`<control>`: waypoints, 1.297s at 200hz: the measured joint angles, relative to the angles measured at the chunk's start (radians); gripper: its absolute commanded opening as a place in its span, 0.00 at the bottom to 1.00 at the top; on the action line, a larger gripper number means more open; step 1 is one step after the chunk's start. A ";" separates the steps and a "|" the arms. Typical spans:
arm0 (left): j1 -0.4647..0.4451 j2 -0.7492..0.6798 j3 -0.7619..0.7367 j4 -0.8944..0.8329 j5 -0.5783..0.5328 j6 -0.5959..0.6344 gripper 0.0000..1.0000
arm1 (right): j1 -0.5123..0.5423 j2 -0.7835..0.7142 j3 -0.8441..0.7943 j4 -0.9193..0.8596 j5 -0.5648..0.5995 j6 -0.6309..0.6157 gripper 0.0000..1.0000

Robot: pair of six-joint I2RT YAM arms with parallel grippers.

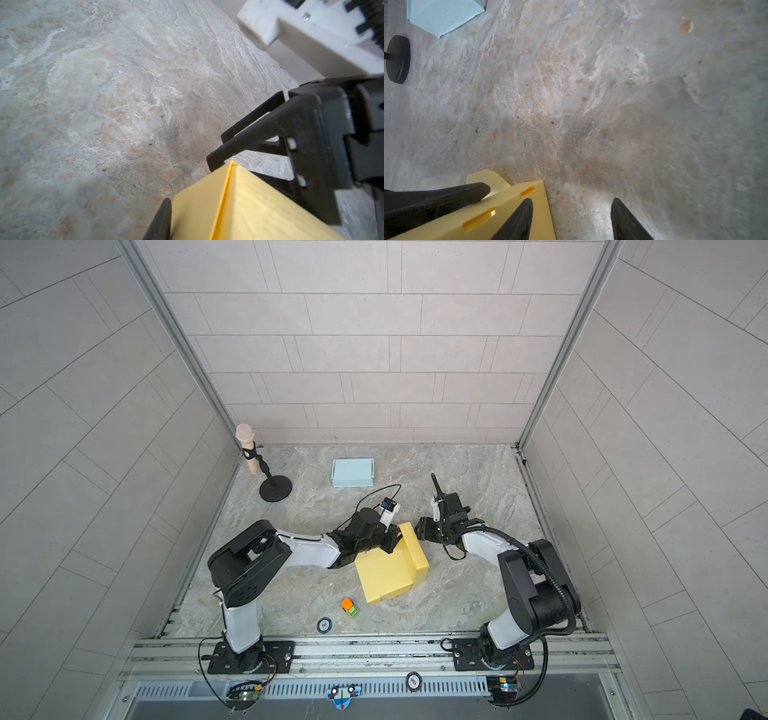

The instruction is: Fold the paper box

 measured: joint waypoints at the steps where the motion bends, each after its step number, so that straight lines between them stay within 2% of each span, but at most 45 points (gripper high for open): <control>1: 0.000 0.000 0.000 0.000 0.000 0.000 0.29 | 0.000 0.001 0.000 0.001 -0.001 0.001 0.60; 25: 0.000 0.000 0.000 0.000 -0.014 -0.001 0.33 | 0.000 0.006 0.000 0.016 -0.025 0.013 0.59; 143: -0.032 0.000 0.000 0.000 -0.117 -0.003 0.34 | 0.029 0.008 -0.068 0.137 -0.059 0.094 0.53; 173: -0.039 0.000 0.000 0.000 -0.142 -0.008 0.38 | 0.048 0.024 -0.072 0.164 -0.042 0.117 0.52; 194: -0.042 0.000 0.000 0.002 -0.143 -0.016 0.45 | 0.054 0.042 -0.072 0.172 -0.036 0.128 0.51; 259: -0.047 0.000 -0.003 0.031 -0.122 -0.039 0.45 | 0.055 0.056 -0.072 0.175 -0.014 0.137 0.50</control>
